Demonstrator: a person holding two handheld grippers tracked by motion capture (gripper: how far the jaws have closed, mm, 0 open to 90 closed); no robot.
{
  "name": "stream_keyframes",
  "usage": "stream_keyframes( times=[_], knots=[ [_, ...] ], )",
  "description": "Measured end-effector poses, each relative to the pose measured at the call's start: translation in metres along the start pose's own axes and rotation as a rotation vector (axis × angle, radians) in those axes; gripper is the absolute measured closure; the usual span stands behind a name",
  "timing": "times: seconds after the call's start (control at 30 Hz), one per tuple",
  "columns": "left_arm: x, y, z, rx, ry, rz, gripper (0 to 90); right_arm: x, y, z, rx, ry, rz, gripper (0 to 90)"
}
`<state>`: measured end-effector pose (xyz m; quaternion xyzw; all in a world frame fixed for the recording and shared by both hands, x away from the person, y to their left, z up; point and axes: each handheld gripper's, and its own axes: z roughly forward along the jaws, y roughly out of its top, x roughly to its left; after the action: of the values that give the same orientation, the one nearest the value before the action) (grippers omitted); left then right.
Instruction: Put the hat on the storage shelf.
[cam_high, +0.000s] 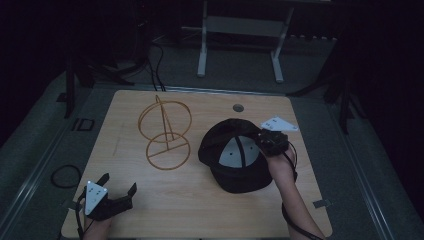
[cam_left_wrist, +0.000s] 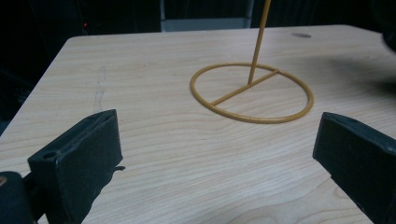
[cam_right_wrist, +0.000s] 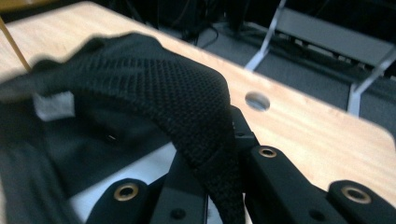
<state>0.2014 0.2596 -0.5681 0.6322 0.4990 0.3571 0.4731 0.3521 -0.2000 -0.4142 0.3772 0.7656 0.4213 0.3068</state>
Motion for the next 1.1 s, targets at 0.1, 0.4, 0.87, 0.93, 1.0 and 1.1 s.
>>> stream_keyframes(
  times=[0.1, 0.4, 0.87, 0.93, 1.0, 1.1],
  knots=[
    [0.001, 0.000, 0.001, 0.011, 0.007, -0.007, 1.6, 0.002, 0.011, -0.009, -0.028, -0.003, -0.014, 88.6],
    [-0.023, 0.015, 0.002, 0.071, -0.116, -0.097, 1.6, -0.001, 0.036, -0.034, -0.083, -0.016, -0.046, 88.6],
    [-0.094, 0.067, 0.022, 0.123, -0.363, 0.034, 3.6, 0.012, 0.043, -0.056, -0.126, 0.009, -0.076, 88.5],
    [-0.100, 0.076, 0.024, 0.114, -0.381, 0.044, 3.6, 0.012, 0.042, -0.058, -0.129, 0.015, -0.077, 88.5],
    [-0.105, 0.083, 0.027, 0.109, -0.393, 0.052, 3.7, 0.014, 0.041, -0.059, -0.133, 0.018, -0.081, 88.5],
    [-0.114, 0.093, 0.032, 0.106, -0.423, 0.055, 3.7, 0.016, 0.039, -0.062, -0.138, 0.026, -0.083, 88.5]
  ],
)
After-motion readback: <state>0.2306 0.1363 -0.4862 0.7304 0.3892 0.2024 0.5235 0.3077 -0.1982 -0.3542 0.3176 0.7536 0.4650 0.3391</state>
